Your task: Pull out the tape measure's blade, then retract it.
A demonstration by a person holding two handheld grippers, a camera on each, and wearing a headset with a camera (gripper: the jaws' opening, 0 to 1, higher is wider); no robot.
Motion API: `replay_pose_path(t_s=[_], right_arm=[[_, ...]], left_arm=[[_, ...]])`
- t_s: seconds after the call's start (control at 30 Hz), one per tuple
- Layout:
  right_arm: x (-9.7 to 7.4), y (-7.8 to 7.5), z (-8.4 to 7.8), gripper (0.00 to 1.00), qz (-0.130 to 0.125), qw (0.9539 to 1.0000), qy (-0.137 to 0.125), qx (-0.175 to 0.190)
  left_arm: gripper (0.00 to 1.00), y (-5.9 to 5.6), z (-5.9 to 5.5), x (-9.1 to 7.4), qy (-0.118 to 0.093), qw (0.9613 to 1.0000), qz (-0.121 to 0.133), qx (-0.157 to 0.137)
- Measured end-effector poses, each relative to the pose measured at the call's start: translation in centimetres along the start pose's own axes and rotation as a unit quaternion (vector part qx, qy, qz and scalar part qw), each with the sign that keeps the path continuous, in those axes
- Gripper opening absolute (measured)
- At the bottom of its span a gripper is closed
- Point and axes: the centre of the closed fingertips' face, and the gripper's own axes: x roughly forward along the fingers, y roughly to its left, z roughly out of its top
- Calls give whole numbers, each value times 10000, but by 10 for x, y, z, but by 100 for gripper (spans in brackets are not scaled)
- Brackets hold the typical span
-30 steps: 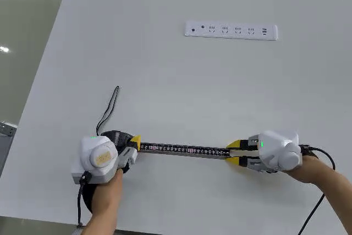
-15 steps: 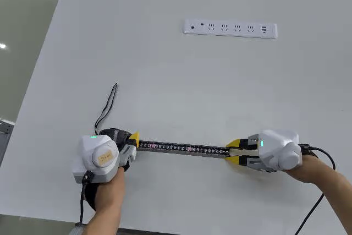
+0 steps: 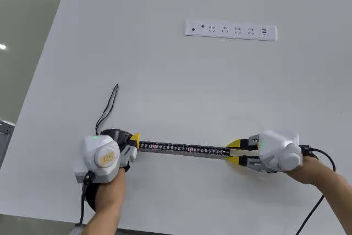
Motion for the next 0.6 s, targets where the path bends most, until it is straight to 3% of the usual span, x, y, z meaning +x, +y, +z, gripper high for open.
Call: replay_pose_path(t_s=[0.6], right_arm=[[5, -1, 11, 13, 42, 10000, -25, -83]], left_arm=[[62, 1, 0, 1, 46, 9999, -89, 51]])
